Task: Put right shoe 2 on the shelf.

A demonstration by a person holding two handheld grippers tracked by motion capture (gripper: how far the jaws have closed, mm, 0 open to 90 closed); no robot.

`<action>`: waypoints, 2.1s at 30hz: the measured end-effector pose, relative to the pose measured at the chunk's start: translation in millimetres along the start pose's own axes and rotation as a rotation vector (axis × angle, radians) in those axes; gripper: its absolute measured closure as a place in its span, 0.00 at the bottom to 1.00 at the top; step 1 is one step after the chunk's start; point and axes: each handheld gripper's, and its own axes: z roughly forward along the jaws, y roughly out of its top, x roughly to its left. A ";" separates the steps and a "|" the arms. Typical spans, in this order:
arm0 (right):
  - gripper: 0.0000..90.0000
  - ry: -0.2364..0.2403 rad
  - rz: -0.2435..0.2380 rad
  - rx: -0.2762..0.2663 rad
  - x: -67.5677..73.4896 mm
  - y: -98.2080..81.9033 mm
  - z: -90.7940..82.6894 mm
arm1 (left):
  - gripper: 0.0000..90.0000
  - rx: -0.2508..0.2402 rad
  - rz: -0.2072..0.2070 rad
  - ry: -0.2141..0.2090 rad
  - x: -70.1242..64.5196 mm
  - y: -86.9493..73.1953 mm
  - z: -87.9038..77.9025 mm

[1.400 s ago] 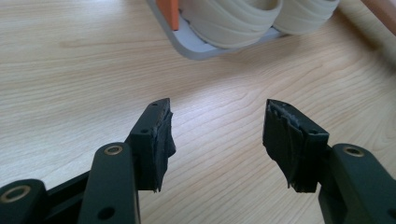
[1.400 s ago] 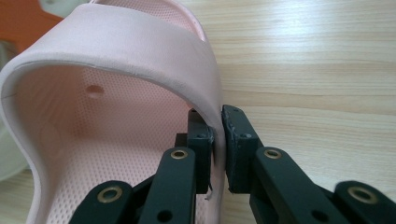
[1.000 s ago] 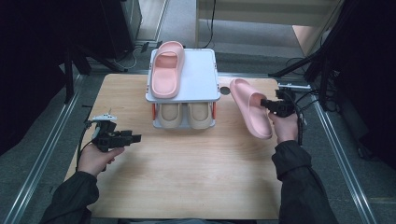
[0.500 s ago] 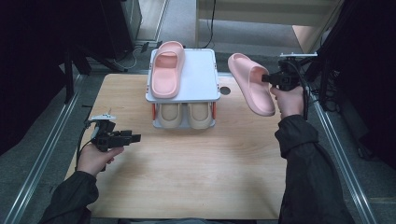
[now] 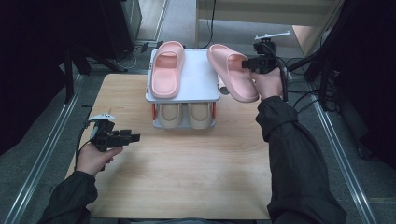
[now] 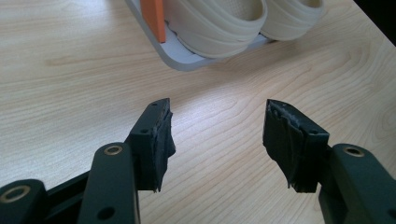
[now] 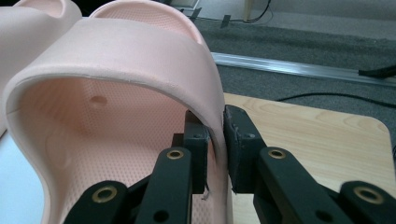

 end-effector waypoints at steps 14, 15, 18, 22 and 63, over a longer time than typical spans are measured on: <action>0.90 -0.039 0.039 0.018 35.9 17.9 39.7 | 0.47 -0.009 0.037 -0.006 -3.2 4.2 -2.7; 0.89 -0.046 0.048 0.023 38.3 18.3 42.8 | 0.47 -0.018 0.039 -0.006 -3.8 5.1 -4.4; 0.89 -0.063 0.053 0.029 44.9 20.0 49.3 | 0.47 -0.027 0.048 -0.009 -5.2 6.3 -6.7; 0.89 -0.068 0.053 0.035 52.9 23.4 55.4 | 0.47 -0.022 0.053 -0.013 -6.1 6.1 -5.6; 0.66 0.147 -0.041 0.008 84.8 11.2 59.6 | 0.47 -0.019 0.027 0.002 2.9 2.5 -10.7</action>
